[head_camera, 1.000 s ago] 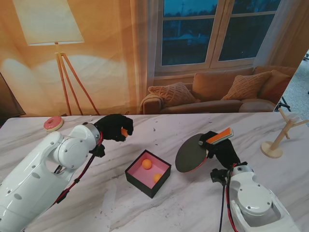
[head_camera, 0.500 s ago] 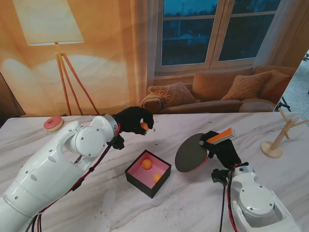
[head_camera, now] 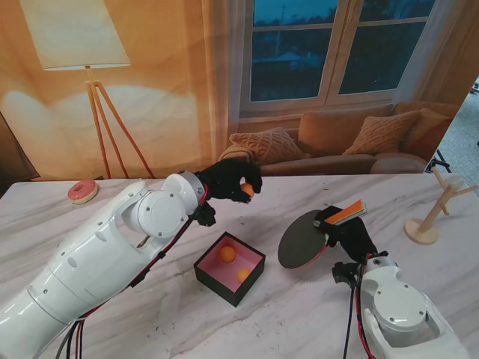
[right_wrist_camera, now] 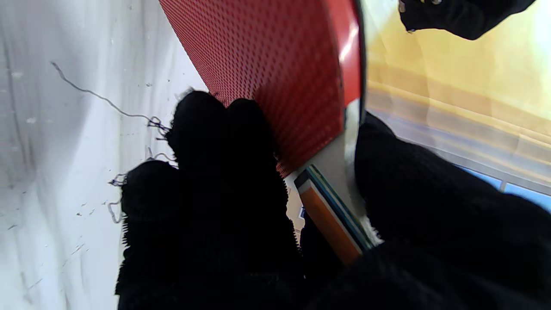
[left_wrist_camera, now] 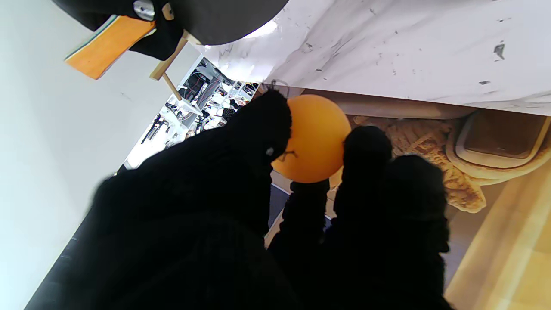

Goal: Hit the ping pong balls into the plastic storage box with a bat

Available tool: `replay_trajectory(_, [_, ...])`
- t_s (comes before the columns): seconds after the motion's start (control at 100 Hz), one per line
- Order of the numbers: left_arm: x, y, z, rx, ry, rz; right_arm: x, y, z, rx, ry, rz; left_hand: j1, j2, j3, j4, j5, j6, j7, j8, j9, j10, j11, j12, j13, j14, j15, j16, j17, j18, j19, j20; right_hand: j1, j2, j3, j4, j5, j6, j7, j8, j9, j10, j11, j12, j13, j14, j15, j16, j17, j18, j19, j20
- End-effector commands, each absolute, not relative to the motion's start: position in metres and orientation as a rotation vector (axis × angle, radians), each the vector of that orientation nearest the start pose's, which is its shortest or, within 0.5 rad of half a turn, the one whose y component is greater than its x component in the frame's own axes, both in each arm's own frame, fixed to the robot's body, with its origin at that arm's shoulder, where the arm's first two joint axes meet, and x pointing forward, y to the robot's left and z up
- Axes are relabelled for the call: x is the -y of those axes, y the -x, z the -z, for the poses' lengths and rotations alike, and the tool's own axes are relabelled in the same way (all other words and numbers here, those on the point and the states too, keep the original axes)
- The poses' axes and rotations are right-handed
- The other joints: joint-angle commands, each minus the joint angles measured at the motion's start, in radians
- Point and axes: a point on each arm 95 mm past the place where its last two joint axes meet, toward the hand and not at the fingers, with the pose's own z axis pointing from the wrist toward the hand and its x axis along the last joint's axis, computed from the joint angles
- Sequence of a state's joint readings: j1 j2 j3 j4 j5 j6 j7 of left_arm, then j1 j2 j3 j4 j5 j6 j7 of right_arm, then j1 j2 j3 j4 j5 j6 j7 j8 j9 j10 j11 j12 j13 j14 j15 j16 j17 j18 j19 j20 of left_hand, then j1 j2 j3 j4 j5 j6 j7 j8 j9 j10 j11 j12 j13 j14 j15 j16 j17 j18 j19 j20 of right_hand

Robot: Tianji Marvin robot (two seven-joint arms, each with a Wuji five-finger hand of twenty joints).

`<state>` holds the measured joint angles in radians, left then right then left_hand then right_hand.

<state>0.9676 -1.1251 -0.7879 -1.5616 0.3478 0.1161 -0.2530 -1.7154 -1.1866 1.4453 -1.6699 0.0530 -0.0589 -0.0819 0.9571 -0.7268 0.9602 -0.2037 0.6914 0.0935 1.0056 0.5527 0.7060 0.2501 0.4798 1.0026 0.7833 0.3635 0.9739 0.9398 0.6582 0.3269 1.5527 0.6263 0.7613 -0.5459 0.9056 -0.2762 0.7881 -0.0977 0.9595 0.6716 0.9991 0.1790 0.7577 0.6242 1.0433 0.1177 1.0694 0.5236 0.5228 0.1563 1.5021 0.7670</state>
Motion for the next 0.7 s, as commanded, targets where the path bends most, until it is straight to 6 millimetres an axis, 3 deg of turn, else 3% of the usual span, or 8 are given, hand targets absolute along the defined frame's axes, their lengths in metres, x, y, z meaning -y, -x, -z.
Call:
replay_trajectory(0.0, [0.150,-0.479,0.185,-1.719,1.394,1.939,0.057,-0.383,0.319,0.479,2.328,2.279,0.098,0.064,0.048,0.029,0.012,0.008,0.049,0.023,0.092,0.005,0.120,0.078,0.008,0.080,0.024,0.010,-0.027,-0.108,0.051,0.018,0.092,0.099,0.120,0.049,0.129,-0.021,0.049,0.004,0.008,-0.069,0.011,0.018,-0.019,-0.044,0.006,0.006,-0.013,-0.037,0.022,0.019])
replay_trajectory(0.4, [0.178,-0.470,0.172,-1.721,1.408,2.071,0.061,-0.384,0.323,0.489,2.348,2.255,0.100,0.077,0.039,0.027,0.009,0.013,0.045,0.023,0.088,0.007,0.115,0.077,0.000,0.081,0.026,0.006,-0.030,-0.106,0.051,0.019,0.093,0.095,0.126,0.048,0.132,-0.017,0.049,0.006,0.010,-0.069,0.010,0.021,-0.019,-0.044,0.005,0.007,-0.014,-0.035,0.022,0.021])
replay_trajectory(0.69, [0.187,-0.459,0.168,-1.713,1.385,2.140,0.061,-0.383,0.322,0.489,2.339,2.259,0.101,0.098,0.014,0.024,0.004,0.016,0.023,0.016,0.076,0.007,0.097,0.071,-0.017,0.086,0.015,-0.007,-0.033,-0.104,0.043,0.017,0.093,0.095,0.126,0.047,0.133,-0.018,0.047,0.008,0.010,-0.070,0.008,0.022,-0.019,-0.044,0.004,0.008,-0.013,-0.036,0.021,0.021])
